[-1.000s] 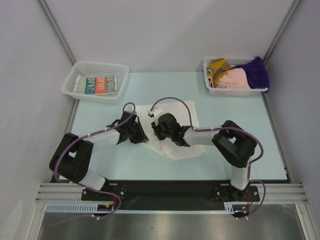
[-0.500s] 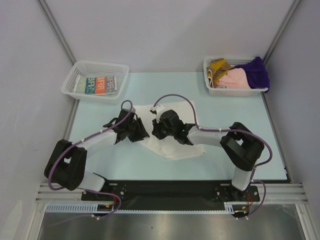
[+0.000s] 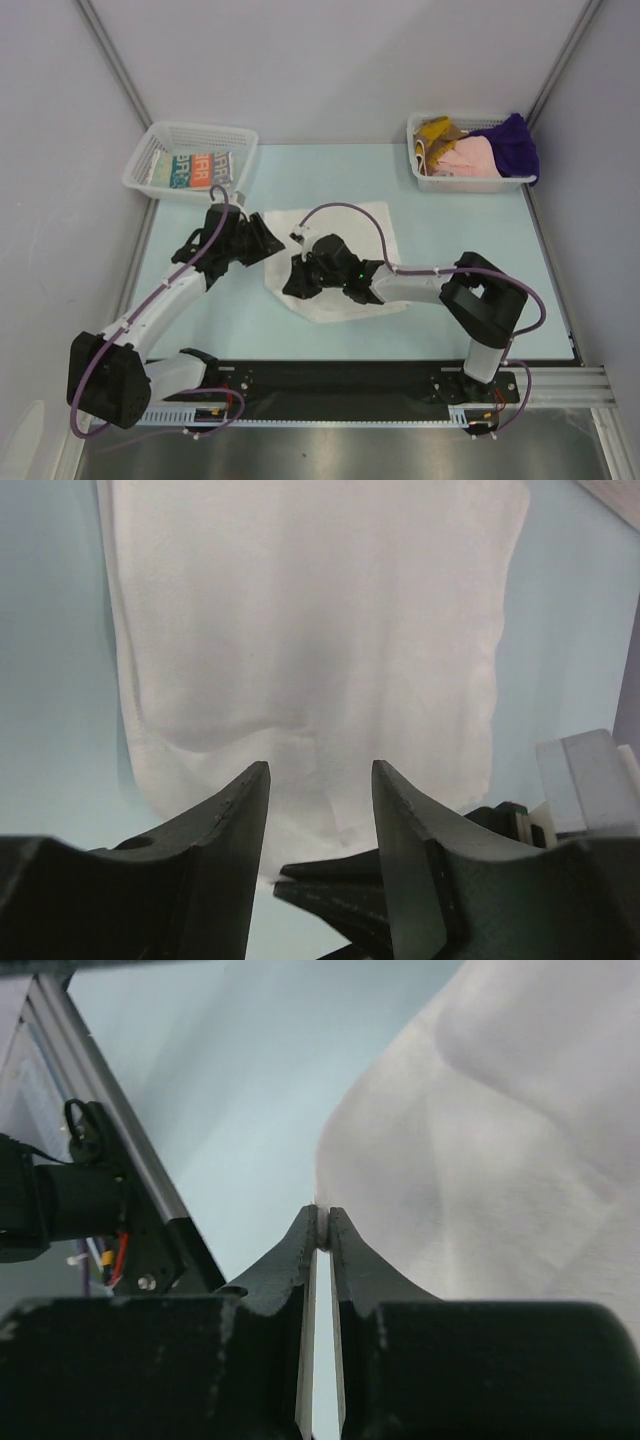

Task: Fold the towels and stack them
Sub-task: Fold the towel

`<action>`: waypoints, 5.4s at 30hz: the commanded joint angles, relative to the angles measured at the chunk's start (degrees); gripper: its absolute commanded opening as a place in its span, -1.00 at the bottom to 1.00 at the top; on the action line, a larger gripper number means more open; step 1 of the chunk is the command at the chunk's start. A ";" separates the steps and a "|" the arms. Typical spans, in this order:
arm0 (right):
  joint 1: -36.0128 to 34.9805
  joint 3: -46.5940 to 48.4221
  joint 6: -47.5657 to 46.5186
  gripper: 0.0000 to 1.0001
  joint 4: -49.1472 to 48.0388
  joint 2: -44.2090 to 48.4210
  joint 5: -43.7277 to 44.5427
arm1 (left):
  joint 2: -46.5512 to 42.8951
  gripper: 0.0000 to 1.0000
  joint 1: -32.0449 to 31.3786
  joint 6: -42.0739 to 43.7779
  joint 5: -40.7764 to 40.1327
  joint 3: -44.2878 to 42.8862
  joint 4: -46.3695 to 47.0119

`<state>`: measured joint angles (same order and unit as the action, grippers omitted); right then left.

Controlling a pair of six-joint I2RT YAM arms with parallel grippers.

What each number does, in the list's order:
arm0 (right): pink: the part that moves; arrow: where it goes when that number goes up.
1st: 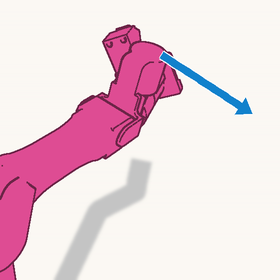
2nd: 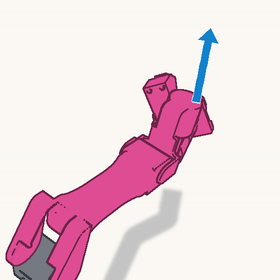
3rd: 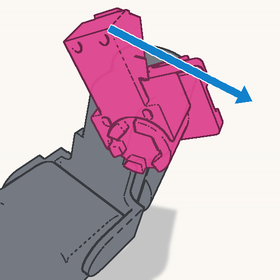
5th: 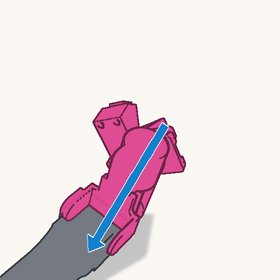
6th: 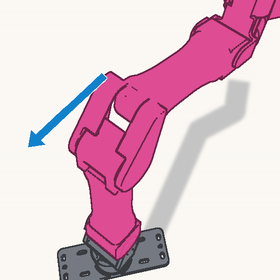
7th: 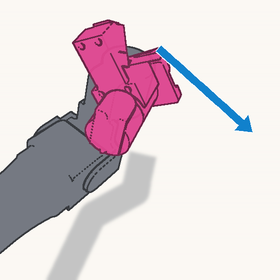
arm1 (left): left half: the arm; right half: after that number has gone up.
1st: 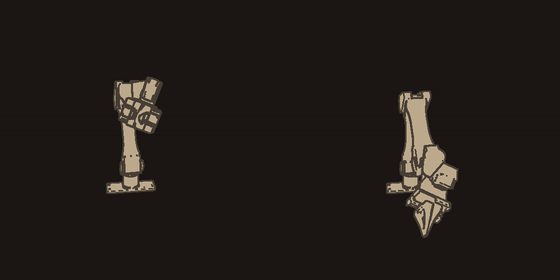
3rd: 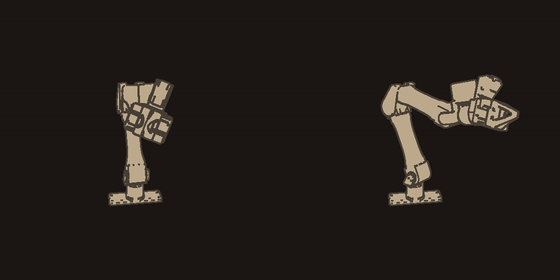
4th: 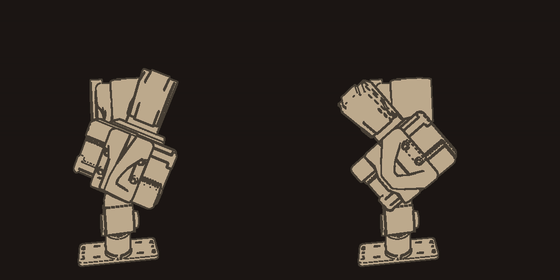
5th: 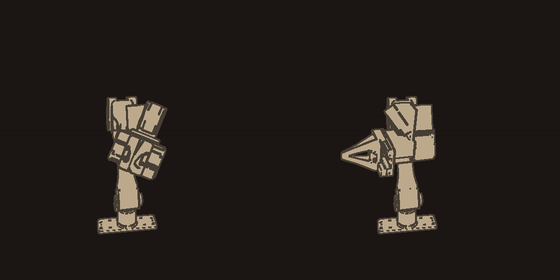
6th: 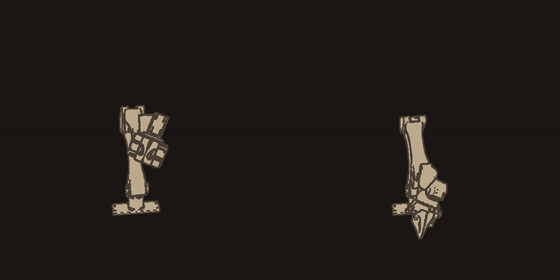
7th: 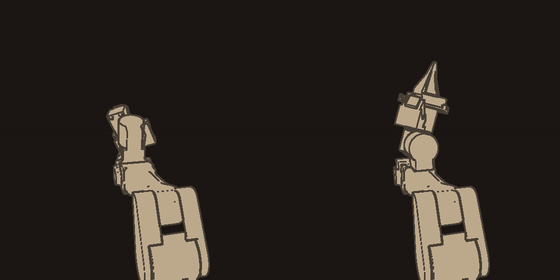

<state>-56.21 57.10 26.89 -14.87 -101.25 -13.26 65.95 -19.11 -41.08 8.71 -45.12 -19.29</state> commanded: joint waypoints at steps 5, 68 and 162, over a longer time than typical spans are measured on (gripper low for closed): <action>-6.46 3.80 11.85 -0.87 -5.69 -9.21 -0.20 | -1.27 0.02 1.97 1.62 1.84 1.79 -0.58; 3.65 8.82 -6.95 -0.52 6.44 -10.11 13.96 | 1.46 0.04 6.81 4.78 7.37 -4.18 -0.49; 16.83 -29.94 15.73 -0.31 32.11 46.67 29.34 | -12.70 -0.01 1.45 -4.00 -8.09 16.99 -12.18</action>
<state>-40.86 27.62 41.21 18.00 -55.37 17.69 53.71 -16.93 -42.11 3.03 -29.82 -31.07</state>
